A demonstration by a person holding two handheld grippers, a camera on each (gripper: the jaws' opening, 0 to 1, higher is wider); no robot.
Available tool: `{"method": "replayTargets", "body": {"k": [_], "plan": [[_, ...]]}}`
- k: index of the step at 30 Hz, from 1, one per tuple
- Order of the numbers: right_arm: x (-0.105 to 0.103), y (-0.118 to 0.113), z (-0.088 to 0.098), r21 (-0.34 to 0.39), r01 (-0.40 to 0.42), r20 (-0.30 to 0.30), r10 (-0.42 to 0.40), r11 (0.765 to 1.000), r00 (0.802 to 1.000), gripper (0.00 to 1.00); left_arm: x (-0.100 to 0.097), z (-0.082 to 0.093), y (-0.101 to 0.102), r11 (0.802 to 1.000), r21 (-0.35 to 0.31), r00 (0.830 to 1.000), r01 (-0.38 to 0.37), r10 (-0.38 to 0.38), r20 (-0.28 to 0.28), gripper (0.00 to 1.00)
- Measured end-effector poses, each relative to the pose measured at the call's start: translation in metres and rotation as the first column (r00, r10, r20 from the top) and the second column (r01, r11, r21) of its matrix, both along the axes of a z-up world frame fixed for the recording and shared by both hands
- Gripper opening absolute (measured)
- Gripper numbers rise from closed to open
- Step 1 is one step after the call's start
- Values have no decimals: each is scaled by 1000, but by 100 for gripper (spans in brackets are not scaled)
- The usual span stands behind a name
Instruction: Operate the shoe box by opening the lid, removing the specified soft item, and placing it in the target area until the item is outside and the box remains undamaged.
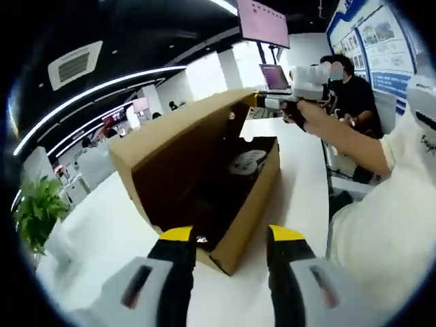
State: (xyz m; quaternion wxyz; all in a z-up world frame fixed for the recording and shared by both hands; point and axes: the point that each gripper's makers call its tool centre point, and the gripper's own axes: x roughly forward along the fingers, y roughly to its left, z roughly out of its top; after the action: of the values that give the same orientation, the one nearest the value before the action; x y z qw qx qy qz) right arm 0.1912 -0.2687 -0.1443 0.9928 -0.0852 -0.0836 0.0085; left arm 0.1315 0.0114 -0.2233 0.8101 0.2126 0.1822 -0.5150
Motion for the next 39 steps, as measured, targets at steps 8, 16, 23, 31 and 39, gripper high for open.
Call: {"method": "replayTargets", "body": {"k": [8,16,23,31,39], "plan": [[1,0,1,19,4,6,-4,1000,1000,1,1,-1,1,979,149,990,141,-141,-13,34],[1,0,1,11,-1,13,1,1000,1000,1,7,-15,-1,938,281,979,201,-198,-40,29],[1,2,2,-4,-12,9,12,1000,1000,1,5,-20,-6,926,291,970,242,-232,-70,29],[5,2,5,-42,12,-14,-12,999,1000,1,7,-36,-10,890,346,954,297,-291,-70,23],[11,0,7,-46,8,-31,-10,999,999,2,14,-39,-10,872,363,944,329,-313,-105,17]]}}
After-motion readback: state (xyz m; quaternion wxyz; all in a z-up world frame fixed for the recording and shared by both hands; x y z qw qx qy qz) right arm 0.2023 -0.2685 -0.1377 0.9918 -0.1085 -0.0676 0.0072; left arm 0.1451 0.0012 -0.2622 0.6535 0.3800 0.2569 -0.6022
